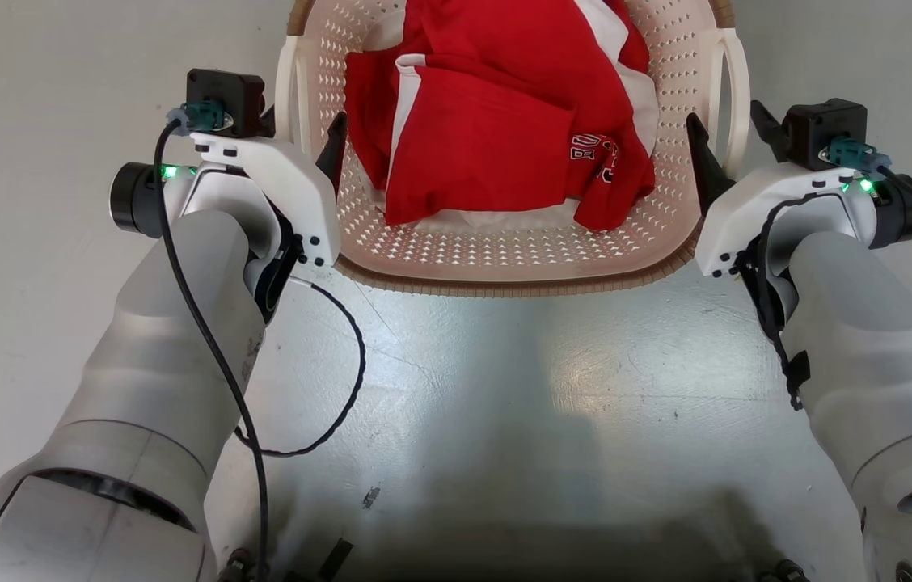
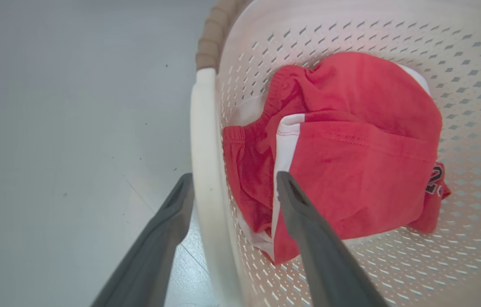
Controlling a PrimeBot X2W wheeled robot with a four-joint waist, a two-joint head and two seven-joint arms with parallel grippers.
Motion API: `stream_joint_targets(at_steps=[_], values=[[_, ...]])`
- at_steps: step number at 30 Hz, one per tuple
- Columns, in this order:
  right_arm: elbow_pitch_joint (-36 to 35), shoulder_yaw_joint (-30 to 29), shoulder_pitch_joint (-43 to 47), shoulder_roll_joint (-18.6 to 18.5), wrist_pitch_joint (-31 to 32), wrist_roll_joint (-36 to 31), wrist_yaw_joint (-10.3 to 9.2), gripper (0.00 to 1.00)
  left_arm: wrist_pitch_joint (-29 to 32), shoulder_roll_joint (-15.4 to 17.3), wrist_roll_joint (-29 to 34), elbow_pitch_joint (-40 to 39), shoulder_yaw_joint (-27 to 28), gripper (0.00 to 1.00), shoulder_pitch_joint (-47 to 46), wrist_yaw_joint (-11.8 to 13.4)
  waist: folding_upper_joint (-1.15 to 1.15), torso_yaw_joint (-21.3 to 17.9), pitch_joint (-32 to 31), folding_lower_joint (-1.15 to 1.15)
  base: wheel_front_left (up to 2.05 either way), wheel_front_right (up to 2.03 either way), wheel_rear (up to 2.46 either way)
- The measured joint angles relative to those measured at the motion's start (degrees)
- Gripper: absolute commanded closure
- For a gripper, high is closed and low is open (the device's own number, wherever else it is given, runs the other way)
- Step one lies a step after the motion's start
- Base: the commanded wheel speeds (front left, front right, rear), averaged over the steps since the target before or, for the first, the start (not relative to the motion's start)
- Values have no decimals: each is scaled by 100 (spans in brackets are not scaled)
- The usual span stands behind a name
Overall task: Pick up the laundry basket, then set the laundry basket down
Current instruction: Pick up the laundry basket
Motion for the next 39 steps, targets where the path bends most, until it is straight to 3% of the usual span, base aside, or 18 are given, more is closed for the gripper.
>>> stream_joint_targets(at_steps=[1,2,9,17,26,39], values=[[30,18,-20,1,1,34,0,100,5,1,0,2,-14,83,0,0,0,-1,-7,0,0,0,0],[58,67,-43,2,8,35,7,100,7,1,0,3,-30,100,0,0,0,-2,-21,0,0,0,0],[208,323,-25,8,185,271,-7,100,187,-26,-1,25,-101,100,59,1,0,-19,-241,0,0,0,0],[135,1351,527,11,875,1345,-8,100,580,14,-3,41,-226,100,623,1,0,-113,-914,0,0,0,0],[-280,2585,1350,15,1989,2669,-19,100,1069,140,-172,57,-409,100,1507,-7,0,-350,-2152,0,0,0,0],[-120,3430,2285,35,2538,3473,-57,100,1644,146,-722,-171,-867,100,2967,-5,0,-714,-4300,0,0,0,0]])
